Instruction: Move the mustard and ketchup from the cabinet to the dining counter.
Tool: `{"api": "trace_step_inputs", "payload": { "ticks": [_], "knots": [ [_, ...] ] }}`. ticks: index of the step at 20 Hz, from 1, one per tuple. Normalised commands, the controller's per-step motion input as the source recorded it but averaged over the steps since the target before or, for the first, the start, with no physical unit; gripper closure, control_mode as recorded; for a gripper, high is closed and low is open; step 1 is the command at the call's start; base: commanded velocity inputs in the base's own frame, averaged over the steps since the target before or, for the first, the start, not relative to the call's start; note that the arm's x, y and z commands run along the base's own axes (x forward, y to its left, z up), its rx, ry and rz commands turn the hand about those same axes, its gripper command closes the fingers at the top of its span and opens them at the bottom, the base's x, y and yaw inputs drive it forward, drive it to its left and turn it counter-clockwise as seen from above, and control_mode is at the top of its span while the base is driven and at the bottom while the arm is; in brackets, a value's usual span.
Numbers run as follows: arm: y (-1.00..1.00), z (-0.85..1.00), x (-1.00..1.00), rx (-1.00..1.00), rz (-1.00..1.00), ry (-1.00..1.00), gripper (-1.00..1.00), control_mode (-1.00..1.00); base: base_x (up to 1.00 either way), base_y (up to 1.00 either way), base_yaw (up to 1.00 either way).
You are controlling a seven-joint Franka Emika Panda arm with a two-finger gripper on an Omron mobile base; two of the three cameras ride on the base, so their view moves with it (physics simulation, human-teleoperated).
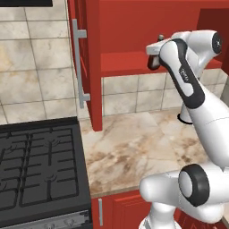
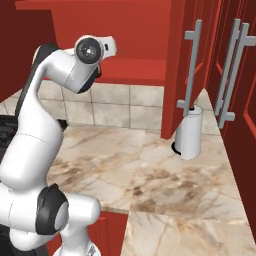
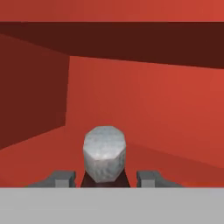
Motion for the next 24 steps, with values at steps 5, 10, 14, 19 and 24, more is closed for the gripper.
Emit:
{"api": "trace_step_inputs", "payload": {
  "ticks": [5,10,14,19,24],
  "knots": [
    [-0.15,0.10,-1.00,0.00,0.03,0.00,1.00,-1.00,0.00,0.00,0.00],
    [-0.01,-0.02,-1.00,0.00,0.01,0.02,1.00,-1.00,0.00,0.00,0.00],
    [0.00,-0.48,-0.90,-0.02,0.00,0.11,1.00,-1.00,0.00,0.00,0.00],
    [0.00,-0.63,-0.71,-0.01,0.02,0.06,1.00,-1.00,0.00,0.00,0.00],
    [0.00,-0.11,-0.15,0.00,0.01,0.00,1.00,1.00,-0.77,0.03,0.06]
  ]
}}
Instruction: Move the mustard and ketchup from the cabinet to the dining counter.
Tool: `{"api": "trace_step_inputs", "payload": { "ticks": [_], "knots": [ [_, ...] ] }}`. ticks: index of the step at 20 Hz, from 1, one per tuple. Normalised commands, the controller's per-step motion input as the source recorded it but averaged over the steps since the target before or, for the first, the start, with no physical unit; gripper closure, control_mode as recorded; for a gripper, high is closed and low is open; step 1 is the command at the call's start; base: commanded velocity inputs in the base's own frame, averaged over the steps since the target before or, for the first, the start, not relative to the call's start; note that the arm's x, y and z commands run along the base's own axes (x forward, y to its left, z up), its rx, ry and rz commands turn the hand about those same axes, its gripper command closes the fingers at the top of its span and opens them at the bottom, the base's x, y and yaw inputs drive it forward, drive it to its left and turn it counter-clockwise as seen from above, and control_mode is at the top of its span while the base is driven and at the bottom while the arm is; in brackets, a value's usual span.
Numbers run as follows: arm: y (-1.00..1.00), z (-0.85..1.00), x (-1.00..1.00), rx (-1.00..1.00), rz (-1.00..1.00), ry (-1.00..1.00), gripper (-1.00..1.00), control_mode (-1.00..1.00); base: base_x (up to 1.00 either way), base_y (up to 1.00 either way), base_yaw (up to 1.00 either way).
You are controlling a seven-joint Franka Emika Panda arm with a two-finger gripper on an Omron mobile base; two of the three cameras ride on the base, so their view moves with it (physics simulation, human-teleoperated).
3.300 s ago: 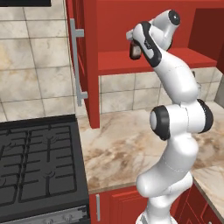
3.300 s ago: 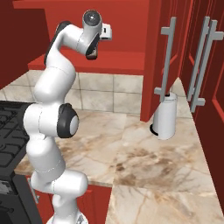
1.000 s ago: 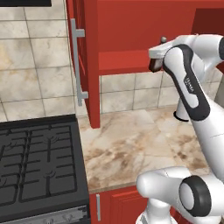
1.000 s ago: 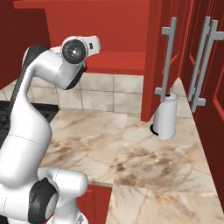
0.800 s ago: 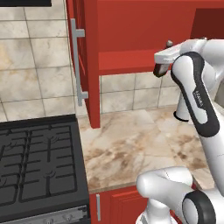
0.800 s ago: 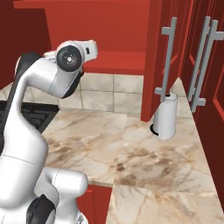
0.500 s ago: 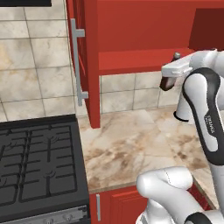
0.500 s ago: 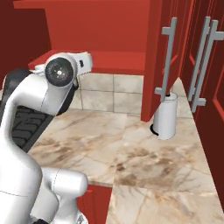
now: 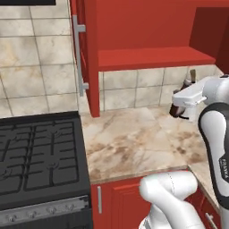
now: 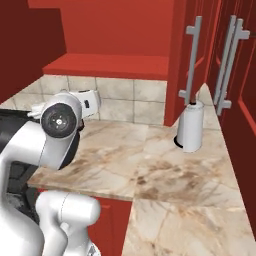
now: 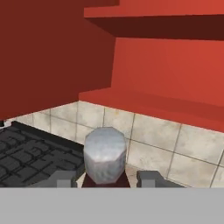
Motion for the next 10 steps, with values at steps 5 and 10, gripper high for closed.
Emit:
{"api": "trace_step_inputs", "payload": {
  "ticks": [5,10],
  "knots": [
    [0.00,0.00,0.00,0.00,0.00,0.00,1.00,1.00,-0.91,0.56,0.26],
    [0.00,0.00,0.00,0.00,0.00,0.00,1.00,1.00,-0.55,0.64,0.62]
  ]
}}
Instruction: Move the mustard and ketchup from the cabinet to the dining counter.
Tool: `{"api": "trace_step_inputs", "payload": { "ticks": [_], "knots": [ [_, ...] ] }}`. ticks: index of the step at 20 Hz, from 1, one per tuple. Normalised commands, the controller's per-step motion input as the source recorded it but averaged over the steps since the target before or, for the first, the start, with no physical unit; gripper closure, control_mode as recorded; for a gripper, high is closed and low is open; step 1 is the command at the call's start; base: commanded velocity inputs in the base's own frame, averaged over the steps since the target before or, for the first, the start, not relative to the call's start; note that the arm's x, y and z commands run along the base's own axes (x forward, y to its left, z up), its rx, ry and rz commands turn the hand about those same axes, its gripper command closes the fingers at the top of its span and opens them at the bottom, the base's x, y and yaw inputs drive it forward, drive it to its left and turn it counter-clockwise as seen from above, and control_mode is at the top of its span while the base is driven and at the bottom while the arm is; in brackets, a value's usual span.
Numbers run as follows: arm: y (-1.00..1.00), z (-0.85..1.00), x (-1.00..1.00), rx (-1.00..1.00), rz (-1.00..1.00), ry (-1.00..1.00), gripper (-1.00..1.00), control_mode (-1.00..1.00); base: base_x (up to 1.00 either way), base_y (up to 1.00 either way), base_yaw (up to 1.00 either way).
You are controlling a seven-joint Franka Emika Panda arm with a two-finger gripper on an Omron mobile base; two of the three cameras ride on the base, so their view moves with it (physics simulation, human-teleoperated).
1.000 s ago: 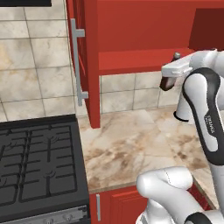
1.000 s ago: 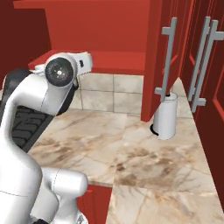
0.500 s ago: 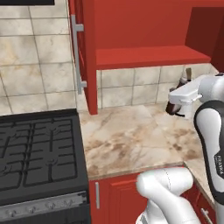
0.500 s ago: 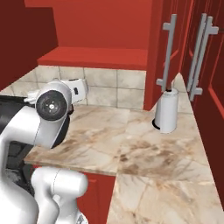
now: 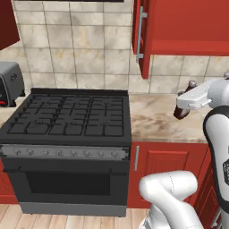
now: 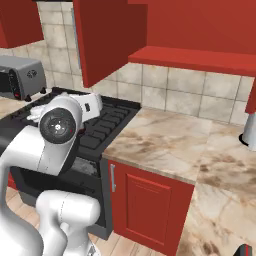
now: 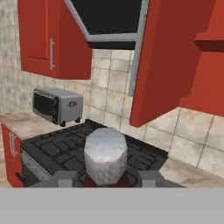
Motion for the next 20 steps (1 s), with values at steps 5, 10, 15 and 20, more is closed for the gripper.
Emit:
{"api": "trace_step_inputs", "payload": {
  "ticks": [5,10,15,20],
  "knots": [
    [0.00,0.00,0.00,0.00,0.00,0.00,1.00,1.00,-0.10,0.67,0.77],
    [0.00,0.00,0.00,0.00,0.00,0.00,1.00,1.00,0.00,0.78,0.72],
    [0.00,0.00,0.00,0.00,0.00,0.00,1.00,1.00,0.41,0.88,0.58],
    [0.00,0.00,0.00,0.00,0.00,0.00,1.00,1.00,0.98,0.82,0.42]
  ]
}}
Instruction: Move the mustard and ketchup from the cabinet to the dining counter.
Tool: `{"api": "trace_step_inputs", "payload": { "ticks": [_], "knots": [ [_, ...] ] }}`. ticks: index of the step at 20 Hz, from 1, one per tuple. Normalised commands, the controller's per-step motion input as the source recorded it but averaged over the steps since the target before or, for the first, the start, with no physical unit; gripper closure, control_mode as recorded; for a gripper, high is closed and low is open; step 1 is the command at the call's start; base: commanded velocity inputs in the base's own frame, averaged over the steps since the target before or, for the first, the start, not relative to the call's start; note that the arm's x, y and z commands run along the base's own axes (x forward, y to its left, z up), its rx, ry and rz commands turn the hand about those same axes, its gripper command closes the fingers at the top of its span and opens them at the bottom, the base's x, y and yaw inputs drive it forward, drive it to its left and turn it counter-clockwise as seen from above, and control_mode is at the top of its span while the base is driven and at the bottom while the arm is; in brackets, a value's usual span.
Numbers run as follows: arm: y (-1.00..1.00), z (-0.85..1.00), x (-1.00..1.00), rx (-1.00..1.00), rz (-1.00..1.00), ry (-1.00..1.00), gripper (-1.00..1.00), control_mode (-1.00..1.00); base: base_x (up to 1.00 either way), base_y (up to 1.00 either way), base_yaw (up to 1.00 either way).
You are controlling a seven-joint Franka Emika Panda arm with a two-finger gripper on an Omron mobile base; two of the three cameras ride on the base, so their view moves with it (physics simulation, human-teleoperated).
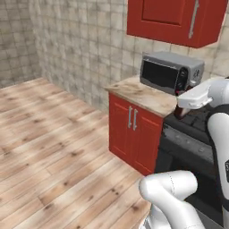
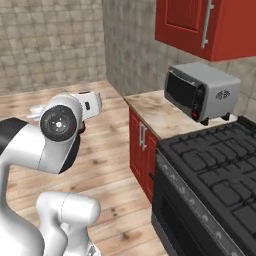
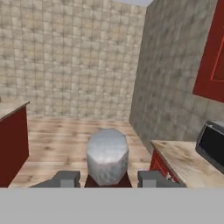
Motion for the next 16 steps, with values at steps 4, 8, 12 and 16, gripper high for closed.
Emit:
{"api": "trace_step_inputs", "payload": {
  "ticks": [4,8,12,16],
  "knots": [
    [0.00,0.00,0.00,0.00,0.00,0.00,1.00,1.00,1.00,0.90,0.32],
    [0.00,0.00,0.00,0.00,0.00,0.00,1.00,1.00,1.00,0.92,0.27],
    [0.00,0.00,0.00,0.00,0.00,0.00,1.00,1.00,1.00,0.57,0.40],
    [0.00,0.00,0.00,0.00,0.00,0.00,1.00,1.00,1.00,0.14,0.54]
  ]
}}
